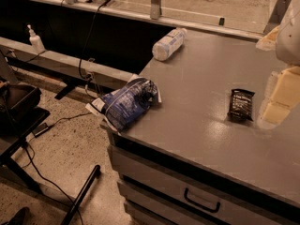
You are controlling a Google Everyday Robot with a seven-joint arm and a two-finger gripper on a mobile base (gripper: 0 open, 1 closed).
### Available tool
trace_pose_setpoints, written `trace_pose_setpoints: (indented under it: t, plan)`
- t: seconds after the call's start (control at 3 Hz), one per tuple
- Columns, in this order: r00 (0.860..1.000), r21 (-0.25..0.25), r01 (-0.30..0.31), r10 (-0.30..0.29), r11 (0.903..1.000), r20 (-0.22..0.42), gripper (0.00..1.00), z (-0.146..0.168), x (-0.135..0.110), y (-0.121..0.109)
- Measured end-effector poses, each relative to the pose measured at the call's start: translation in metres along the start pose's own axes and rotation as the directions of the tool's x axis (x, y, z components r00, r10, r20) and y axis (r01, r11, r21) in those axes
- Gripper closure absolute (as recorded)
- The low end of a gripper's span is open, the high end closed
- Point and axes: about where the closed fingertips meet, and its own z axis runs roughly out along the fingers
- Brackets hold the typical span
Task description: Move rxbar chocolate near blue chip bag
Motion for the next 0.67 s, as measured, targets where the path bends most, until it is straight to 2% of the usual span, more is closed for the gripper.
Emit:
trace_pose_setpoints:
  t: [0.33,0.67]
  plan:
    - [1.000,0.000,0.000,0.000,1.0000,0.000,0.00,0.000,0.000,0.000]
    - [1.000,0.014,0.001,-0.001,0.9999,-0.023,0.00,0.004,0.005,-0.010]
